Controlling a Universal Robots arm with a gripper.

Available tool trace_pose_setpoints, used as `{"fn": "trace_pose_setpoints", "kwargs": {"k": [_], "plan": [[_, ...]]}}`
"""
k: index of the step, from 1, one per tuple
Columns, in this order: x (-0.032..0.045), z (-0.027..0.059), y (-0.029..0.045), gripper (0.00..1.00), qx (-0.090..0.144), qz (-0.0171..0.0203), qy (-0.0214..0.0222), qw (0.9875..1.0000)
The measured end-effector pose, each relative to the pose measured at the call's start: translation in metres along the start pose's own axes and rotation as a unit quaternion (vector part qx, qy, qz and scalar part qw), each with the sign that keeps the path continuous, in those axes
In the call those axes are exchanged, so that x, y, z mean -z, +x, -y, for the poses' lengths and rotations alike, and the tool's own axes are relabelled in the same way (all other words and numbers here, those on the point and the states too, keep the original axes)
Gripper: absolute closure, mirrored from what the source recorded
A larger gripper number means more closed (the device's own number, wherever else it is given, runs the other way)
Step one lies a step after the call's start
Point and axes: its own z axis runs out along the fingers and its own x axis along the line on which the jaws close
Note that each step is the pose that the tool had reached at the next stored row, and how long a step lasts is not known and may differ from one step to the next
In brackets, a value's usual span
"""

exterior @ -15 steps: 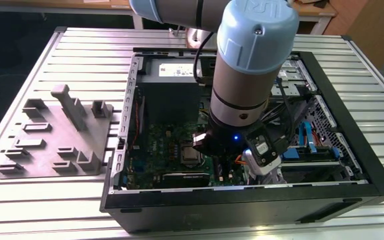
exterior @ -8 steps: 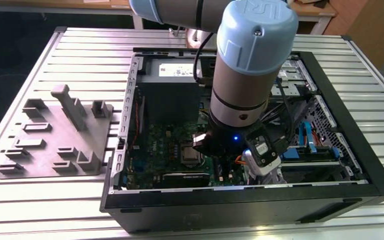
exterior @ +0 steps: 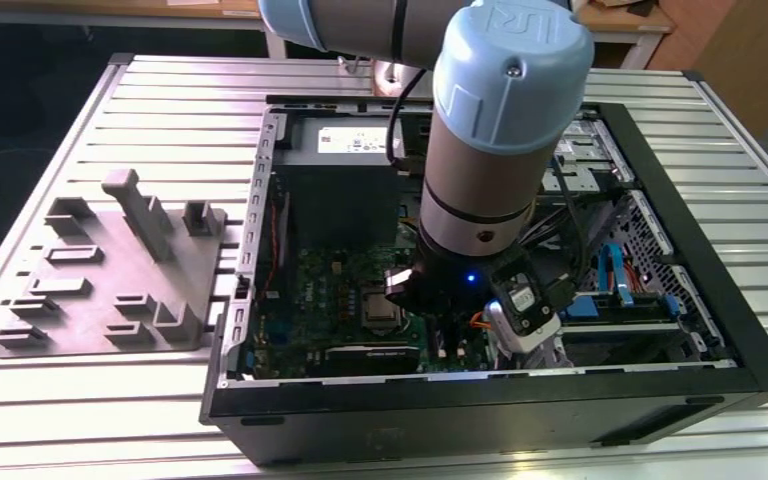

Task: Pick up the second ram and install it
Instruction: 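Press down the second ram until it locks into place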

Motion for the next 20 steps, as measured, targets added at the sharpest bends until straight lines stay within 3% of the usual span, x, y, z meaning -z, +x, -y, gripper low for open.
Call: {"fn": "trace_pose_setpoints", "kwargs": {"k": [13,15,20], "plan": [[-0.0012,0.0000,0.0000,0.90,0.000,0.0000,-0.0002,1.0000],[0.0015,-0.0005,-0.0002,0.90,0.000,0.0005,-0.0018,1.0000],[0.0184,-0.0006,-0.0008,0.90,0.000,0.0001,0.0009,1.0000]]}}
